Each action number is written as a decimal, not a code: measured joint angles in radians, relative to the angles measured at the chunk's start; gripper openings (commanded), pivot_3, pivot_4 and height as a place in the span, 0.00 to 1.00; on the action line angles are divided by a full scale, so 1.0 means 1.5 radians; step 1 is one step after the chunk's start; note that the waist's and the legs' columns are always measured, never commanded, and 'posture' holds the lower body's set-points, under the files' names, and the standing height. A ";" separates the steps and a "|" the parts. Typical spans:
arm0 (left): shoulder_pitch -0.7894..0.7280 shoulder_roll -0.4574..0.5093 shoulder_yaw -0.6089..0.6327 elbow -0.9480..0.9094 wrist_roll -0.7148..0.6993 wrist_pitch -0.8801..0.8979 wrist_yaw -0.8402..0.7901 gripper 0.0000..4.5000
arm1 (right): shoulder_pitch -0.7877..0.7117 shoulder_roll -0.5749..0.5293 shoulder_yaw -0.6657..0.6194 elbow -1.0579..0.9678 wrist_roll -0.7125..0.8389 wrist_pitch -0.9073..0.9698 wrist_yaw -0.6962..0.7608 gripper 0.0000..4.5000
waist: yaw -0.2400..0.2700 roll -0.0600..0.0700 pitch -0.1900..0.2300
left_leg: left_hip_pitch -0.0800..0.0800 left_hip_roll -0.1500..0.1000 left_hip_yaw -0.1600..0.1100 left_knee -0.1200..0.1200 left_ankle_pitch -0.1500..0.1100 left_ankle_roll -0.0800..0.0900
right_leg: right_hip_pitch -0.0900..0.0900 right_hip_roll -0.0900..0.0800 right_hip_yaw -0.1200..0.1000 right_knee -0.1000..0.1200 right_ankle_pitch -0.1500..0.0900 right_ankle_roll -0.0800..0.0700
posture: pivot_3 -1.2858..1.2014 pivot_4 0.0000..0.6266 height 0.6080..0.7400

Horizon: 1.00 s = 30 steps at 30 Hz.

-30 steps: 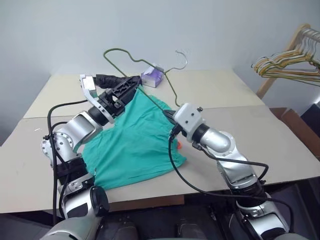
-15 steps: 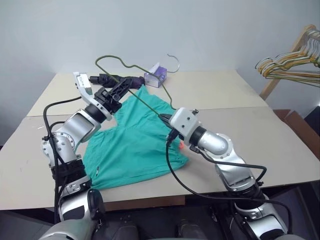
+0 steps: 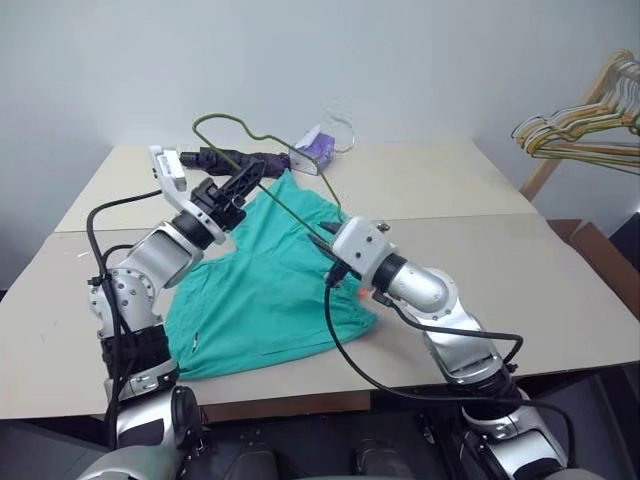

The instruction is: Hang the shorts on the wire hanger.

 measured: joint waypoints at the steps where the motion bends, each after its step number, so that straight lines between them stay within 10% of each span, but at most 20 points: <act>1: 0.000 0.004 -0.002 0.000 0.006 -0.009 -0.009 0.00 | 0.000 -0.003 -0.001 0.000 -0.002 -0.001 0.001 0.61 | 0.000 0.000 0.000 | 0.000 0.000 0.000 0.000 0.000 0.000 | 0.000 0.000 0.000 0.000 0.000 0.000 | 0.54 0.00 1.00; 7: 0.000 0.060 -0.012 0.009 0.046 -0.025 -0.079 0.00 | 0.000 -0.028 -0.060 -0.008 0.047 0.017 0.040 0.99 | 0.000 0.000 0.000 | 0.000 0.000 0.000 0.000 0.000 0.000 | 0.000 0.000 0.000 0.000 0.000 0.000 | 0.54 0.00 1.00; 16: 0.001 0.241 -0.027 0.036 0.083 -0.085 -0.478 0.00 | -0.109 -0.186 -0.222 0.064 0.432 0.286 0.385 0.99 | -0.003 0.000 0.001 | 0.001 0.000 0.000 -0.001 0.000 0.000 | 0.001 0.000 -0.001 -0.001 0.000 0.000 | 0.54 0.00 1.00; 30: -0.023 0.208 -0.044 0.131 0.121 -0.147 -0.688 0.00 | -0.213 -0.110 -0.107 0.295 0.462 0.352 0.516 0.99 | 0.001 0.001 0.001 | -0.002 0.000 -0.002 0.000 0.000 0.000 | -0.001 0.000 -0.003 -0.001 0.000 0.000 | 0.55 0.00 1.00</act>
